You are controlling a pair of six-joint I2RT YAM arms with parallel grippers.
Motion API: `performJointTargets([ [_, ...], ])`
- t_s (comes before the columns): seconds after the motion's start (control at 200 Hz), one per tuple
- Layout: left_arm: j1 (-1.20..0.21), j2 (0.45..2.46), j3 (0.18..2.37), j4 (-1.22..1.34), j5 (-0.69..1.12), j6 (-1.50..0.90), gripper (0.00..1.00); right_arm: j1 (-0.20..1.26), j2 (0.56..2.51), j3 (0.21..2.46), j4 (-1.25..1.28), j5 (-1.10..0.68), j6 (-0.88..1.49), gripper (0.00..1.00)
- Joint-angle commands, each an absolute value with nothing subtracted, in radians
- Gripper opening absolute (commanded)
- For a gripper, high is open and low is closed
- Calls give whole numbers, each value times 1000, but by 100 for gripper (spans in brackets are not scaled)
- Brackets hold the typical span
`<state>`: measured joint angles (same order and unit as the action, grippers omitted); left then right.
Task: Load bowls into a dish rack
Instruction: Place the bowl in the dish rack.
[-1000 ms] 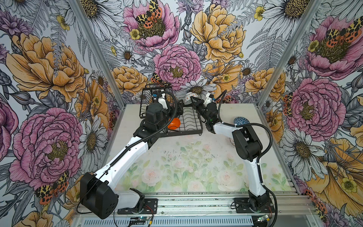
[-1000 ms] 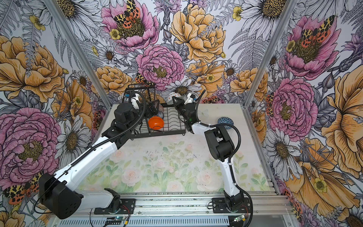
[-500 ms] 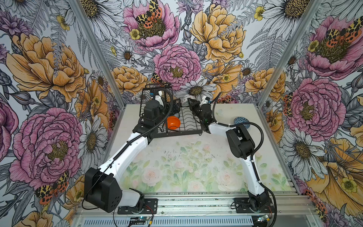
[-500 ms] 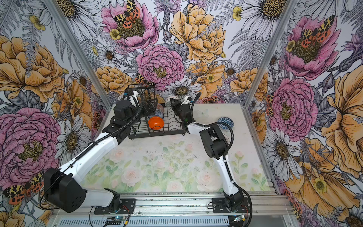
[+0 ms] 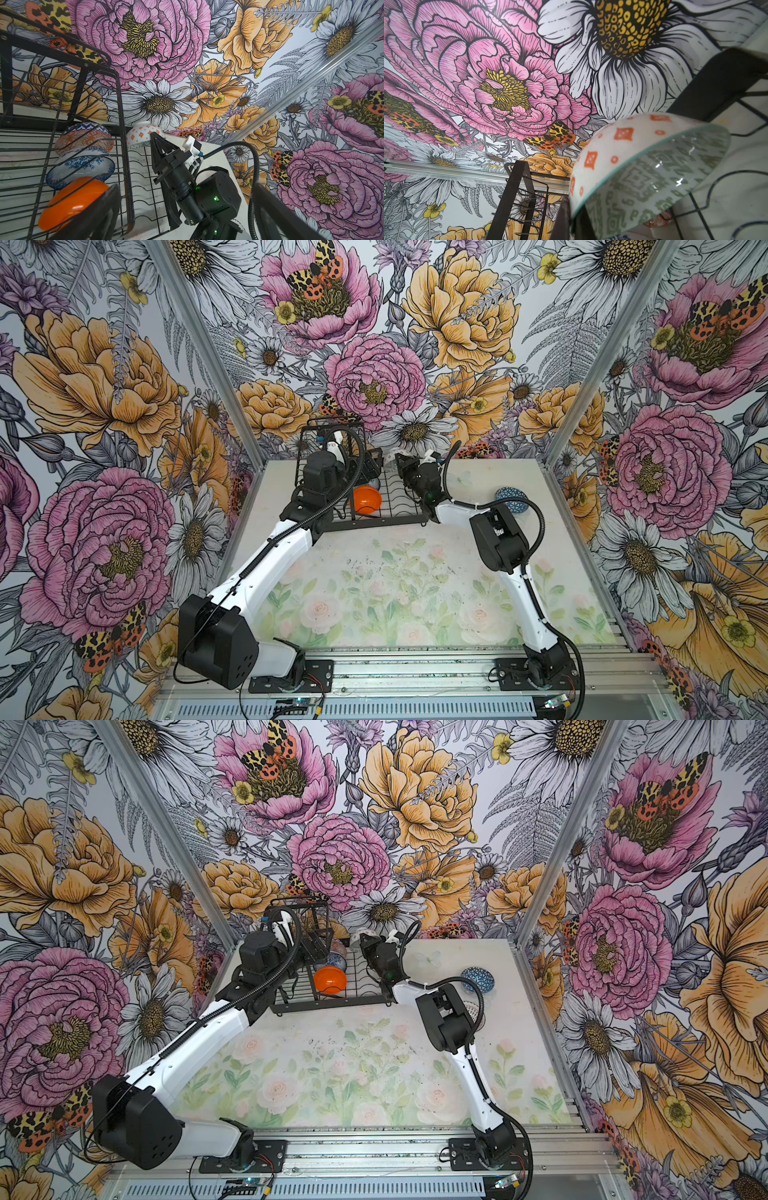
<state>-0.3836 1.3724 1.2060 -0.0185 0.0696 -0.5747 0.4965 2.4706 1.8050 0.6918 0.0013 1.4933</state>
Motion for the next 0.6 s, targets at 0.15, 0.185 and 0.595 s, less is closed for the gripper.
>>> performJointTargets([
  [0.15, -374, 1366, 1200, 3, 95, -583, 98, 511, 2488, 1882, 700, 33, 1497, 0],
  [0.185, -375, 1365, 1200, 3, 95, -582, 99, 511, 2489, 1882, 696, 38, 1504, 0],
  [0.595, -371, 1361, 1201, 3, 108, -586, 99, 519, 2513, 1908, 668, 67, 1515, 0],
])
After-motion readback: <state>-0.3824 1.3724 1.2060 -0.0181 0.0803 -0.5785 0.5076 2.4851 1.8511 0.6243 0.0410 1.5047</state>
